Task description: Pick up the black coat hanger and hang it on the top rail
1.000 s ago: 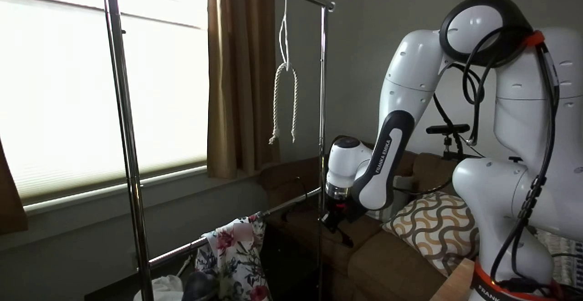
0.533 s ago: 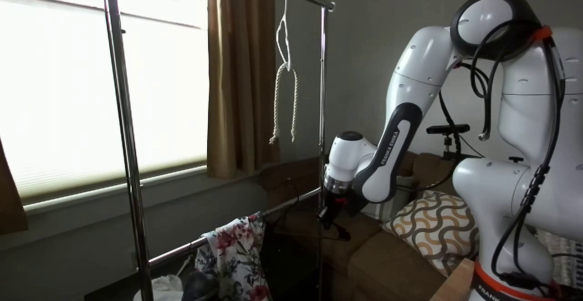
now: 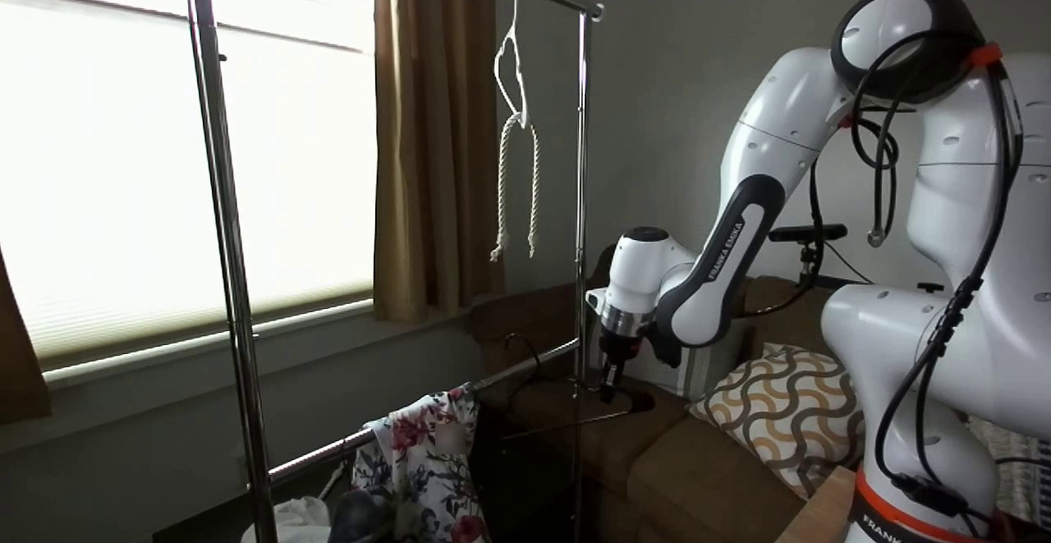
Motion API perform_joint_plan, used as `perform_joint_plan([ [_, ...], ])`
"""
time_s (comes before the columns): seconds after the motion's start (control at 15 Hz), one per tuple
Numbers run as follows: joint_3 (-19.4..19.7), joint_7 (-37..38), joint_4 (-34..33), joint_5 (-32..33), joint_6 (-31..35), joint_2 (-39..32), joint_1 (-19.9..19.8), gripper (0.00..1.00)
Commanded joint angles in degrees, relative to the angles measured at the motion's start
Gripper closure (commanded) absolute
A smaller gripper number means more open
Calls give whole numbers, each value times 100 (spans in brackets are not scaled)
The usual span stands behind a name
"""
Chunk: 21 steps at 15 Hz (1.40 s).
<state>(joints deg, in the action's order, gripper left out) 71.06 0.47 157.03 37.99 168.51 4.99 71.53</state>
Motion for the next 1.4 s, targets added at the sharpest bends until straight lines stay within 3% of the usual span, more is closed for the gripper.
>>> perform_joint_plan([
  [0.0,-752,-1450,170,246,-343,963,-1243,99],
  [0.07,78,-1489,13,674,-627,1450,-518,99],
  [0.33,-85,-2651,132,712,-643,2451,-938,99],
  [0.4,20,-3046,31,559,-762,2697,-826,99],
  [0.67,-152,-4391,91,10,-1280,3786,-1057,99],
  [0.73,-563,-4745,104,-506,-1427,3740,-1438,99],
  [0.8,-506,-4502,68,-623,-874,2934,-1266,99],
  [0.93,-668,-4839,68,-1012,-930,3045,-1446,94],
  [1.0,-389,-4413,8,-429,-1056,3244,-1220,94],
  [1.07,-415,-4413,15,-455,-1030,3173,-1216,99],
  [1.13,-437,-4625,-24,-461,-1356,3330,-1256,99],
  [1.2,-620,-5575,-51,-1091,-1776,3563,-1493,99],
  [1.33,-393,-6115,-284,-825,-2517,4332,-1568,99],
])
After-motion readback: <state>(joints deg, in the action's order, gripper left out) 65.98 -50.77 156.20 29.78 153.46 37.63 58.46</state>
